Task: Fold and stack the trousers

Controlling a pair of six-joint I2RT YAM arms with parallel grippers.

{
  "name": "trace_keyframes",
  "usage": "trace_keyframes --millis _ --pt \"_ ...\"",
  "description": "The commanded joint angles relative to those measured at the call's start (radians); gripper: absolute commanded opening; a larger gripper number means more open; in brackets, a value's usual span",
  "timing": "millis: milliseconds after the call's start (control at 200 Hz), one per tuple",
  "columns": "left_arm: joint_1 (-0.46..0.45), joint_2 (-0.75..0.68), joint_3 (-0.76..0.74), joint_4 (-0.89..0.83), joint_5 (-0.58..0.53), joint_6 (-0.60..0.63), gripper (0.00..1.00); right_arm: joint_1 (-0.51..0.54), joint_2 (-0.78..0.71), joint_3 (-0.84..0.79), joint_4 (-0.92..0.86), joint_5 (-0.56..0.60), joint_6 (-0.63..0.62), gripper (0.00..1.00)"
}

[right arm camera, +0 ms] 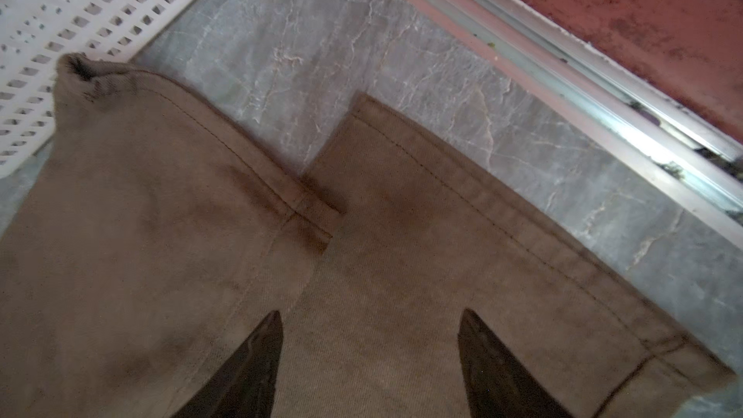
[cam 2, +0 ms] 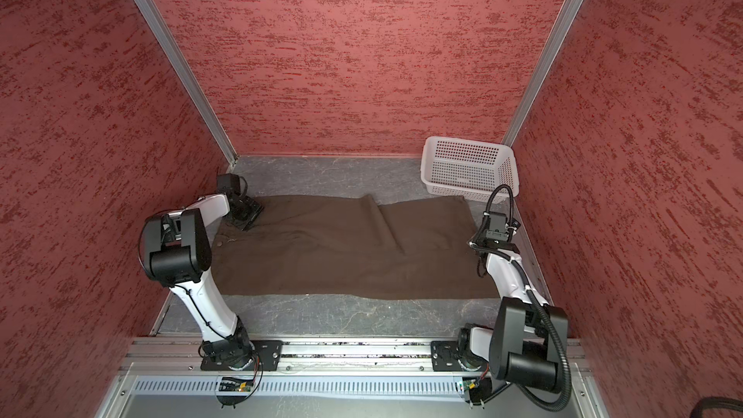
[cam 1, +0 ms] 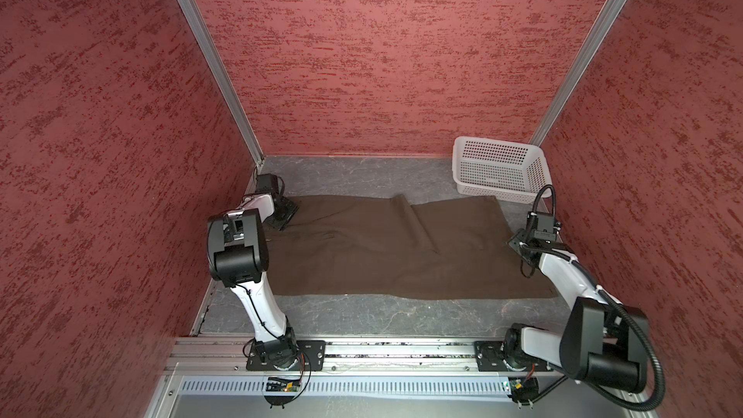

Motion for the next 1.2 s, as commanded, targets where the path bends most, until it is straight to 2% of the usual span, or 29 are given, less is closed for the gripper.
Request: trace_keyframes --millis 0,65,180,245,291,376,481,591,671,882,1022,1197 --pt "0.006 0.008 -0.052 -0.109 -0.040 0.013 0.59 -0.009 -0.044 0.058 0.017 -0.026 -0.009 0.68" --pt "-0.025 -0.028 -0.069 -0.116 -0.055 0.021 0.59 -0.009 -0.023 0.084 0.036 -0.062 -0.042 0.57" --pt "-0.103 -0.107 -0.104 -0.156 -0.114 0.041 0.59 -0.007 0.092 0.149 0.060 -0.171 -0.089 0.25" --pt "-0.157 -0.160 -0.132 -0.172 -0.155 0.042 0.59 -0.007 0.178 0.184 0.068 -0.218 -0.101 0.18" --pt "-0.196 -0.204 -0.149 -0.186 -0.191 0.041 0.59 -0.007 0.221 0.196 0.089 -0.255 -0.101 0.19" --pt "-0.284 -0.280 -0.158 -0.207 -0.255 0.059 0.59 -0.006 0.322 0.208 0.154 -0.326 -0.091 0.27" --pt "-0.414 -0.339 -0.117 -0.265 -0.346 0.095 0.60 -0.006 0.407 0.247 0.193 -0.345 -0.085 0.32" --pt "-0.551 -0.353 -0.088 -0.299 -0.365 0.142 0.60 -0.004 0.478 0.288 0.222 -0.349 -0.084 0.33" --pt "-0.626 -0.345 -0.091 -0.332 -0.360 0.136 0.57 -0.003 0.516 0.309 0.237 -0.340 -0.086 0.32" --pt "-0.694 -0.358 -0.223 -0.339 -0.284 0.033 0.52 -0.003 0.541 0.308 0.273 -0.314 -0.076 0.28" --pt "-0.704 -0.342 -0.307 -0.305 -0.239 -0.016 0.50 -0.003 0.580 0.322 0.276 -0.321 -0.071 0.28" --pt "-0.711 -0.336 -0.375 -0.281 -0.204 -0.038 0.49 -0.018 0.632 0.327 0.264 -0.327 -0.034 0.13"
